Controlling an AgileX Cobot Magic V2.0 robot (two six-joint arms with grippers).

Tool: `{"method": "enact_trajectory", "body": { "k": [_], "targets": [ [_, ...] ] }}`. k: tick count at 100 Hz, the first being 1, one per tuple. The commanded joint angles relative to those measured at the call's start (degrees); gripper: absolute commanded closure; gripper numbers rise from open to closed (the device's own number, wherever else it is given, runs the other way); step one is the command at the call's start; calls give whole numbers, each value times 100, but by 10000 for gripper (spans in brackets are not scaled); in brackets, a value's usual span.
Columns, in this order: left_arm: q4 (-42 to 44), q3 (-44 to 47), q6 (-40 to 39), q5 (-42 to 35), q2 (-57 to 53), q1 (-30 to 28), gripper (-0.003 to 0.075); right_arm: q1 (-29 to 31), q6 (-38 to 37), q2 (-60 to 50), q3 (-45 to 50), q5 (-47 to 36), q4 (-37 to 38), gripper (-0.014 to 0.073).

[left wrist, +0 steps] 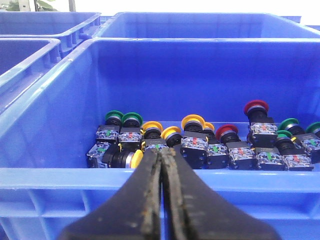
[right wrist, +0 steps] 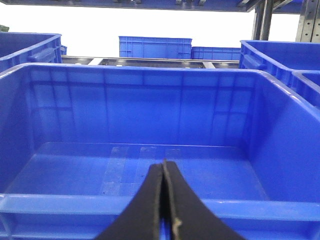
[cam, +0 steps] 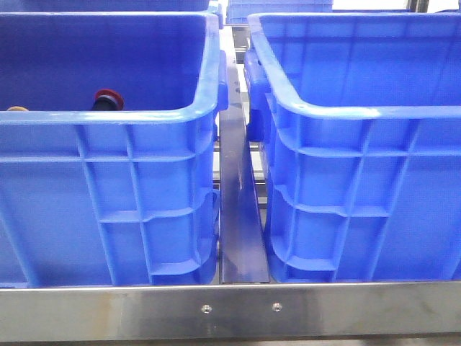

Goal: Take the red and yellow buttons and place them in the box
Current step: 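Lower the left gripper into the button bin toward a yellow-capped button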

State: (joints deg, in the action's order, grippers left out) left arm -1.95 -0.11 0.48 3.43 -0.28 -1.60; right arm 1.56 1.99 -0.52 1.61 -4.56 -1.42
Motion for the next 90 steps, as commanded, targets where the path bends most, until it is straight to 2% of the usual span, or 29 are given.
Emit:
{"method": "enact_trajectory", "body": {
  "k": [1,46,68,90],
  "targets": [
    [-38,115,-48,-456,-183,-7,741,13,35,-122,26,-493,9,659],
    [-38,-97,-48,-417,-183,-7,741,13,35,-122,26,-493,9,659],
    [-38,-1180,-48,374,85,-7,741,13,35,-122,26,-493,9,659],
    [-12,-2287,-48,1081,1039,-7,741,13,35,-122,26,-493,9,659]
  ]
}}
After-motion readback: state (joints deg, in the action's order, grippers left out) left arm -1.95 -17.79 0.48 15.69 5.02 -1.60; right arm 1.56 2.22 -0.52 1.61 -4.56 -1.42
